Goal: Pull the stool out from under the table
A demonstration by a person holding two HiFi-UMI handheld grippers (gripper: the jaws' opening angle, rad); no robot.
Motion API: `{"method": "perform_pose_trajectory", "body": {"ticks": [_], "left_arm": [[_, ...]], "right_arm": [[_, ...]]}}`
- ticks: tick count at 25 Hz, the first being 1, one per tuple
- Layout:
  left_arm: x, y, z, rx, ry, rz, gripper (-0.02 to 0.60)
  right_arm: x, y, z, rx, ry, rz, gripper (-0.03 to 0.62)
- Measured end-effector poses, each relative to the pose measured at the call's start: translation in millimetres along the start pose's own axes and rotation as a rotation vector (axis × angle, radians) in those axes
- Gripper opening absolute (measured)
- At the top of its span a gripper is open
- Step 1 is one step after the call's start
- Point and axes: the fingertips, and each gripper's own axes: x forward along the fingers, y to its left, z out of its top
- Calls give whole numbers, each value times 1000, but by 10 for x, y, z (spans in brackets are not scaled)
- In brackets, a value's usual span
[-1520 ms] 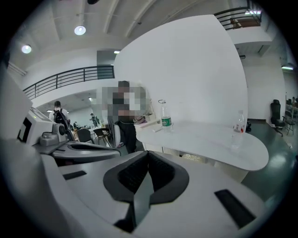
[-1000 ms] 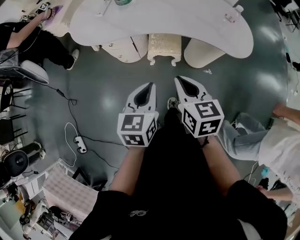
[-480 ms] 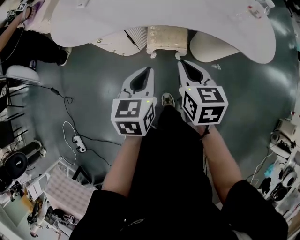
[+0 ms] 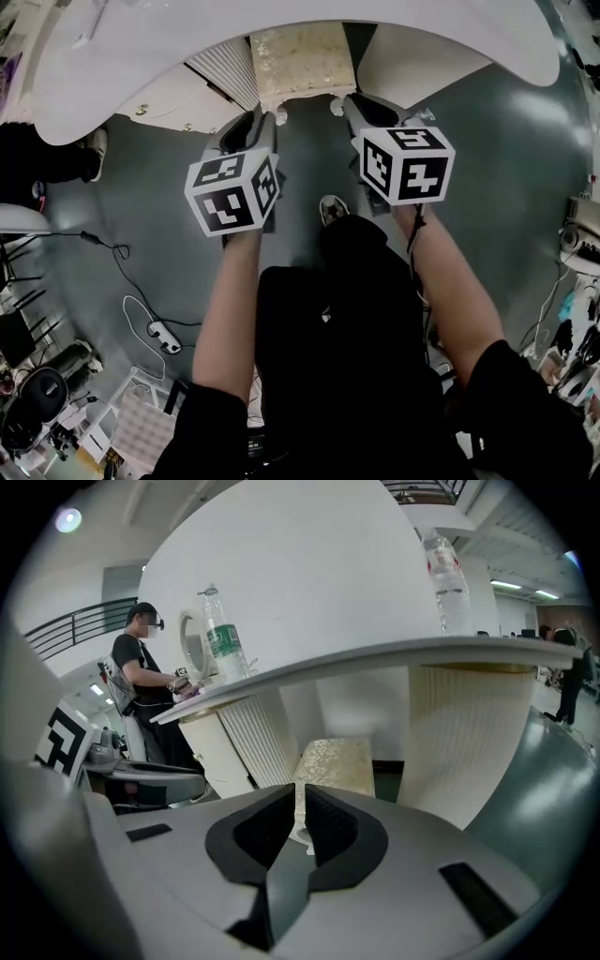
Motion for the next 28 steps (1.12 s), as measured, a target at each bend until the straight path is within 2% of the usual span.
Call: {"method": "perform_pose_trajectory", "body": {"ticks": [2,3,4,7,14,18,22,25,28], "left_arm": [[143,82,-73,-12,9,0,138],[234,119,-112,-22,13,-1,153],[344,155,-160,-31,21,-4,176],[754,307,-335,-45,61,5,221],[1477,649,-401,-39,44,74,318],[1796,801,-504,0,23,99,399],[2092,978,-626,-22,37,86,466],[2279,1017,-712,-21,49,69,482],[2401,990,-800,-34,53,36,485]], "right_arm": [[143,-35,-30,0,-3,1,8],[227,-57,-47,-2,-4,3,38],[331,-91,-80,-2,-3,4,149],[732,-291,-263,1,22,-19,211],[1463,-664,-457,-54,41,-109,253],[1731,-801,-592,-76,44,-87,277],[2036,-980,-654,-74,32,-67,306],[2233,-1112,-783,-20,60,-66,313],[2287,-1163,-823,0,45,-70,313]]}}
